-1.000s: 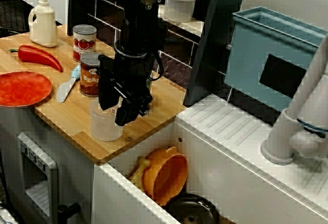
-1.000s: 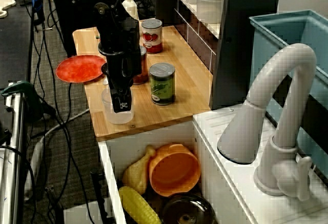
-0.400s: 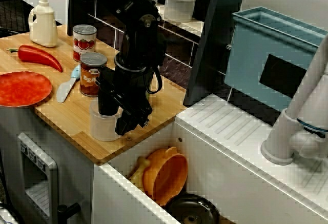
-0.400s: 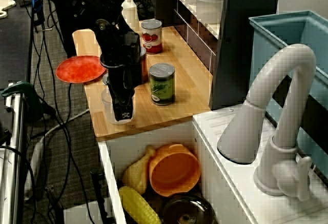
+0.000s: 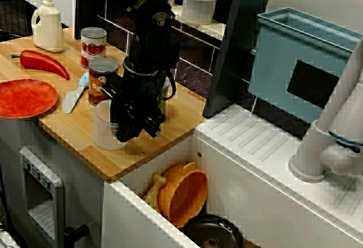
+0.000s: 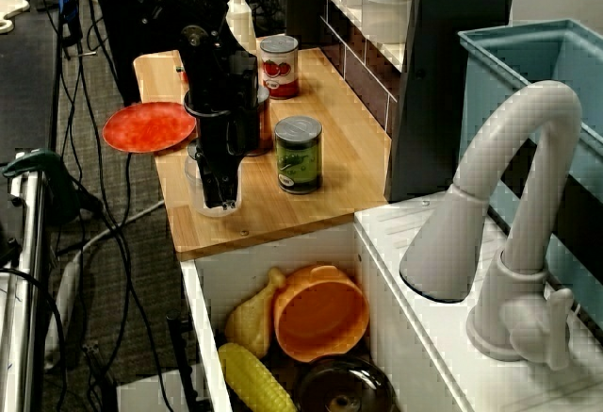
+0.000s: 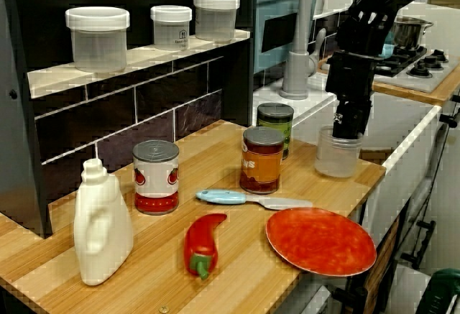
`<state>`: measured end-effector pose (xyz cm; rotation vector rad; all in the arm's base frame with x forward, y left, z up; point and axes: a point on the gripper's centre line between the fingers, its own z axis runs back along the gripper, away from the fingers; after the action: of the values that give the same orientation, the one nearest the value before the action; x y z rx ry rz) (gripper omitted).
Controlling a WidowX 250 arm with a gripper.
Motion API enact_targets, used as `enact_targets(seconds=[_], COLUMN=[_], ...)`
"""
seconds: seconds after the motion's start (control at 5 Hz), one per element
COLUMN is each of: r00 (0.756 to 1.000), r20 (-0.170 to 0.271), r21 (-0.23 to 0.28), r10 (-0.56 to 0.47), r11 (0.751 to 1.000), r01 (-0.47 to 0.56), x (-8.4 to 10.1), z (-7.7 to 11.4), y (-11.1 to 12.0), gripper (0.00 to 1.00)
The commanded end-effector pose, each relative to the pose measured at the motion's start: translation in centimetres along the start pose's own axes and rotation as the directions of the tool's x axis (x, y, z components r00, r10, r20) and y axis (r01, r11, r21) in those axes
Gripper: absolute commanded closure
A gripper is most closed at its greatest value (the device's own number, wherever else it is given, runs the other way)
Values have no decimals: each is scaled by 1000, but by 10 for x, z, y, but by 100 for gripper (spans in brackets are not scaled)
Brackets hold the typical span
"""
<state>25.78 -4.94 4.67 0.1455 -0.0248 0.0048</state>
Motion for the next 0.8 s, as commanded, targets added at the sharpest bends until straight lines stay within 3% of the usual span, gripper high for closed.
enact_targets(seconds=[0.0, 0.6], r00=[999, 996], r20=[20, 28], r21=[-42, -127], r10=[50, 79], r11=[998, 989], r01=[-49, -75], x=[14, 13], z=[34, 116], y=[21, 56], gripper=[100, 100])
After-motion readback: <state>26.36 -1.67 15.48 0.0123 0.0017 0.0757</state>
